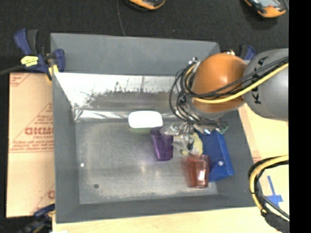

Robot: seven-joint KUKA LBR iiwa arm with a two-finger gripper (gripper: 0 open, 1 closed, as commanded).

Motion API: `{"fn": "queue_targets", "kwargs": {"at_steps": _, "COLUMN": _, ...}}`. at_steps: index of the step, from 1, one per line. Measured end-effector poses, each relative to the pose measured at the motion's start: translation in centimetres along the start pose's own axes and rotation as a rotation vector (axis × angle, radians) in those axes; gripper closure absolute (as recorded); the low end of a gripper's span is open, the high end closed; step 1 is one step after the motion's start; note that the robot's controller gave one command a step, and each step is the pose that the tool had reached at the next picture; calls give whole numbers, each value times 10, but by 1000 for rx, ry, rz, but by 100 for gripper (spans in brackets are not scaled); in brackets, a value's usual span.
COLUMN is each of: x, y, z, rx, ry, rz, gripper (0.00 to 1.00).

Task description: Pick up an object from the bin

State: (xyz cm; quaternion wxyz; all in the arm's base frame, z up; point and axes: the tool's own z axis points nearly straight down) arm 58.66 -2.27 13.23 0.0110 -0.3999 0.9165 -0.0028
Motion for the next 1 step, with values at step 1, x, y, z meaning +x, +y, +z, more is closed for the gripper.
{"fn": "queue_targets", "kwargs": {"at_steps": 1, "x": 5, "y": -11, "z": -61, "rx": -5, "ry": 4, "rz": -89, "gripper": 100}}
